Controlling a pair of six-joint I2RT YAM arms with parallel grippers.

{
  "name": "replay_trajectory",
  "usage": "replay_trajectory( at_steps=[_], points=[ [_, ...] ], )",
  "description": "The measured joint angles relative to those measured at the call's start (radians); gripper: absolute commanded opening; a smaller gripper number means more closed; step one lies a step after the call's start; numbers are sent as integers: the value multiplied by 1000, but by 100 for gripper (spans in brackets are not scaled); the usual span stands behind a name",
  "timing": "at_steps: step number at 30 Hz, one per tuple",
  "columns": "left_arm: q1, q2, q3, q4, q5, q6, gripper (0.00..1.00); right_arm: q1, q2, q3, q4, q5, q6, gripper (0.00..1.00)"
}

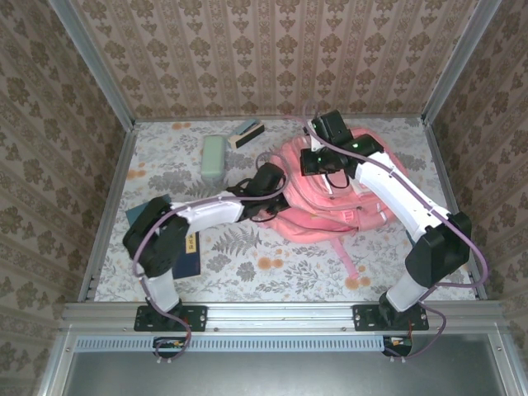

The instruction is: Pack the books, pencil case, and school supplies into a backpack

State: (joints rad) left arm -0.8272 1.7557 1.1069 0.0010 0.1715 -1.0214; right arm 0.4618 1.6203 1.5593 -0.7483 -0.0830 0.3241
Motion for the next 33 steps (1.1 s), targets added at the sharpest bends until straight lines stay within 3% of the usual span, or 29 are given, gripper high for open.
replay_trajectory(
  at_steps=[3, 5, 7, 9, 11, 17, 20, 27, 33],
  points=[
    [19, -102, -72, -89, -36, 21, 79, 15, -12, -34, 39, -29, 11, 13],
    [44, -184, -130, -162, -60, 36, 79, 35, -19, -58, 66, -39, 14, 13],
    [77, -273, -175, -239, -87, 49, 79, 50, -19, -81, 87, -42, 17, 11],
    [117, -361, -211, -294, -103, 61, 79, 60, -19, -106, 103, -41, 15, 0],
    [163, -447, -244, -339, -108, 76, 79, 66, -18, -129, 117, -42, 24, 0],
    [264, -605, -298, -481, -109, 134, 79, 72, 0, -149, 124, -37, 29, 26],
    [356, -674, -348, -540, -104, 169, 79, 88, 4, -149, 126, -23, 27, 39],
    [647, -772, -504, -642, -87, 218, 79, 206, 11, -144, 159, 8, 26, 48],
    [761, -783, -618, -670, -68, 215, 78, 311, 62, -119, 198, 3, 48, 49]
  ],
)
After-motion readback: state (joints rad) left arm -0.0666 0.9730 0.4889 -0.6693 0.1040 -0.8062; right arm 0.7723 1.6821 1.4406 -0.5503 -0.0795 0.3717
